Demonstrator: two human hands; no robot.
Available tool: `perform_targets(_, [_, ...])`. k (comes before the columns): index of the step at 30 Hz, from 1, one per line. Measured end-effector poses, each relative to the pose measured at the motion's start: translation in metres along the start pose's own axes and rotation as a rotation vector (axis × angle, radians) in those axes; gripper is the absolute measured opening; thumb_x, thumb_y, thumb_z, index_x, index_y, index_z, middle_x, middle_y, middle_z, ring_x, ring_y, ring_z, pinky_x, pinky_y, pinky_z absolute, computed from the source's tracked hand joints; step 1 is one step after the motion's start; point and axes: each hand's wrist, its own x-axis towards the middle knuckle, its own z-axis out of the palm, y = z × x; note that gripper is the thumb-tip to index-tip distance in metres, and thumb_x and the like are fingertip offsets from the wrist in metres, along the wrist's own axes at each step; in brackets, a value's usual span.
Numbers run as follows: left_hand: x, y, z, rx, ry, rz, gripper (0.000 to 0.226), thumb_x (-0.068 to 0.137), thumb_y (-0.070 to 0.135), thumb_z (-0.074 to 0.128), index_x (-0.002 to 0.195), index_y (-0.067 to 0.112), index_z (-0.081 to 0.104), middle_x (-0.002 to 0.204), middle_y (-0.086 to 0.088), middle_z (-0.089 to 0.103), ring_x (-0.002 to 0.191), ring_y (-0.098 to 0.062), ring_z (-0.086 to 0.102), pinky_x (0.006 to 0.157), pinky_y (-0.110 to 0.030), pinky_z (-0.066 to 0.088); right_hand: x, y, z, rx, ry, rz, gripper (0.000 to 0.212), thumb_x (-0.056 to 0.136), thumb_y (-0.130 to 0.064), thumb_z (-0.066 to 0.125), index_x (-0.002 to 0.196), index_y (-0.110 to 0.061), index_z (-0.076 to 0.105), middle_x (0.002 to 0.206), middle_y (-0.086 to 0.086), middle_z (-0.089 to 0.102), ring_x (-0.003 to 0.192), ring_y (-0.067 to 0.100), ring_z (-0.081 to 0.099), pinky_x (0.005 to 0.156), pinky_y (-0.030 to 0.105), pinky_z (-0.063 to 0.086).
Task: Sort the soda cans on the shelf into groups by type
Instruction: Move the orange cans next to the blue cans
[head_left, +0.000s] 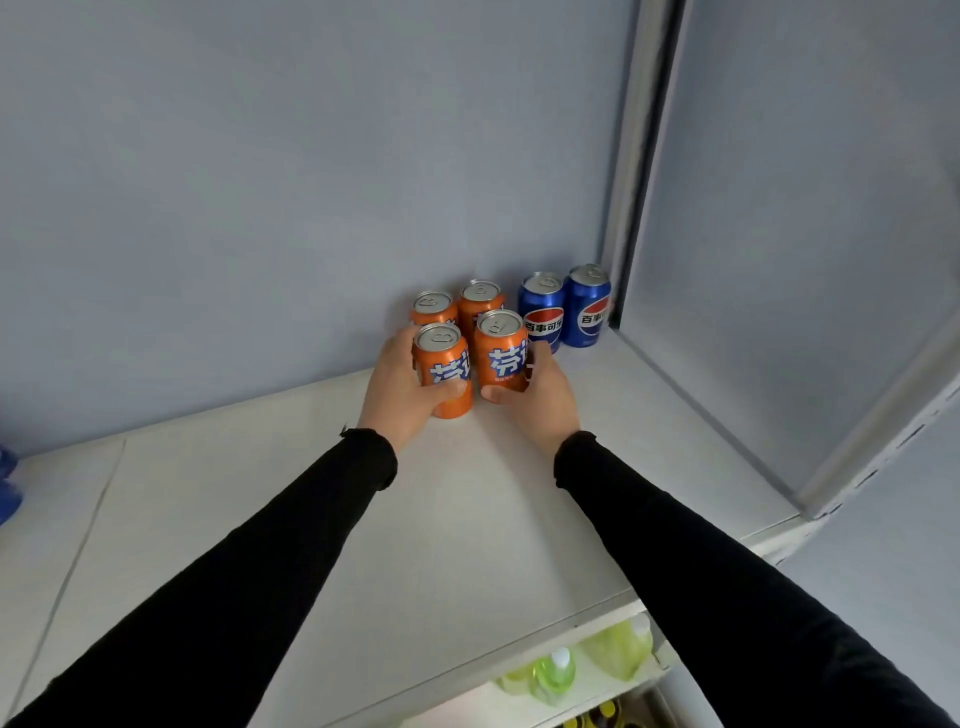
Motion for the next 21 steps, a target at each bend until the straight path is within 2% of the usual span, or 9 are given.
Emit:
perform_targets(3, [0.004, 0.0, 0.004, -0.022, 0.023, 0.011, 0.08, 0.074, 0.012, 0.086, 0.14, 0.024, 0.042, 0.134, 0.005, 0.053, 0.11, 0.0, 0.057, 0.097, -0.026, 0.052, 0.009, 0.003, 0.0, -0.01, -0.019, -0.007, 0.09, 0.073, -0.045, 0.085, 0.146, -0.024, 0.036, 0.145, -0.001, 0.051, 0.129, 0.017, 0.052, 0.109, 0.041, 0.045])
perform_targets(6, [0.007, 0.002, 0.009, -0.008, 0.035, 0.018, 0.084, 0.074, 0.011, 0.085, 0.141, 0.029, 0.038, 0.136, 0.005, 0.05, 0.116, -0.006, 0.056, 0.097, -0.028, 0.053, 0.016, 0.008, 0.0, -0.01, -0.019, -0.007, 0.096, 0.069, -0.055, 0.083, 0.147, -0.027, 0.035, 0.145, -0.004, 0.052, 0.13, 0.016, 0.052, 0.11, 0.045, 0.045])
perform_targets(9, [0.008, 0.002, 0.012, 0.055, 0.061, 0.025, 0.083, 0.075, 0.01, 0.083, 0.142, 0.031, 0.038, 0.128, 0.001, 0.043, 0.113, -0.011, 0.054, 0.098, -0.031, 0.052, 0.02, 0.01, 0.001, -0.017, -0.025, -0.016, 0.101, 0.064, -0.063, 0.08, 0.147, -0.028, 0.035, 0.144, -0.004, 0.053, 0.13, 0.017, 0.053, 0.109, 0.049, 0.045])
perform_targets(12, [0.006, 0.002, 0.015, 0.067, 0.072, 0.01, 0.085, 0.076, 0.011, 0.083, 0.144, 0.033, 0.037, 0.127, 0.001, 0.041, 0.114, -0.014, 0.055, 0.099, -0.034, 0.053, 0.017, 0.007, -0.001, -0.066, -0.019, -0.018, 0.098, 0.067, -0.057, 0.083, 0.146, -0.025, 0.035, 0.145, -0.002, 0.052, 0.13, 0.018, 0.052, 0.109, 0.049, 0.045])
perform_targets(14, [0.003, 0.003, 0.014, 0.042, 0.056, 0.015, 0.092, 0.074, 0.012, 0.084, 0.148, 0.033, 0.033, 0.134, 0.003, 0.045, 0.117, -0.006, 0.055, 0.1, -0.031, 0.053, 0.01, 0.002, -0.005, -0.124, 0.011, -0.019, 0.097, 0.069, -0.05, 0.085, 0.147, -0.021, 0.035, 0.146, 0.002, 0.049, 0.131, 0.022, 0.049, 0.109, 0.049, 0.044])
perform_targets(16, [-0.005, 0.005, 0.01, 0.021, 0.04, 0.029, 0.098, 0.074, 0.012, 0.085, 0.152, 0.028, 0.028, 0.136, 0.008, 0.05, 0.114, 0.01, 0.053, 0.097, -0.011, 0.046, -0.004, -0.004, -0.011, -0.161, 0.093, -0.064, 0.089, 0.072, -0.039, 0.086, 0.144, -0.017, 0.039, 0.142, 0.005, 0.049, 0.128, 0.023, 0.049, 0.107, 0.045, 0.045])
perform_targets(17, [-0.012, 0.005, 0.006, 0.037, 0.043, 0.035, 0.099, 0.075, 0.014, 0.085, 0.153, 0.025, 0.026, 0.139, 0.008, 0.05, 0.116, 0.012, 0.051, 0.097, -0.007, 0.041, -0.012, -0.008, -0.013, -0.183, 0.147, -0.117, 0.08, 0.075, -0.033, 0.084, 0.141, -0.015, 0.042, 0.138, 0.005, 0.05, 0.126, 0.021, 0.048, 0.106, 0.041, 0.046])
perform_targets(19, [-0.027, 0.001, -0.005, 0.148, 0.064, 0.039, 0.097, 0.079, 0.023, 0.083, 0.155, 0.021, 0.023, 0.148, 0.001, 0.045, 0.131, -0.005, 0.045, 0.108, -0.018, 0.036, -0.031, -0.018, -0.016, -0.266, 0.224, -0.267, 0.062, 0.083, -0.028, 0.078, 0.135, -0.014, 0.048, 0.131, 0.004, 0.052, 0.121, 0.018, 0.048, 0.1, 0.033, 0.046])
perform_targets(21, [-0.047, -0.007, -0.021, 0.302, 0.07, 0.046, 0.087, 0.083, 0.03, 0.078, 0.154, 0.019, 0.029, 0.151, -0.001, 0.042, 0.137, -0.016, 0.038, 0.111, -0.024, 0.03, -0.048, -0.029, -0.012, -0.375, 0.209, -0.394, 0.046, 0.088, -0.027, 0.073, 0.128, -0.015, 0.053, 0.126, 0.003, 0.054, 0.115, 0.017, 0.047, 0.094, 0.031, 0.046])
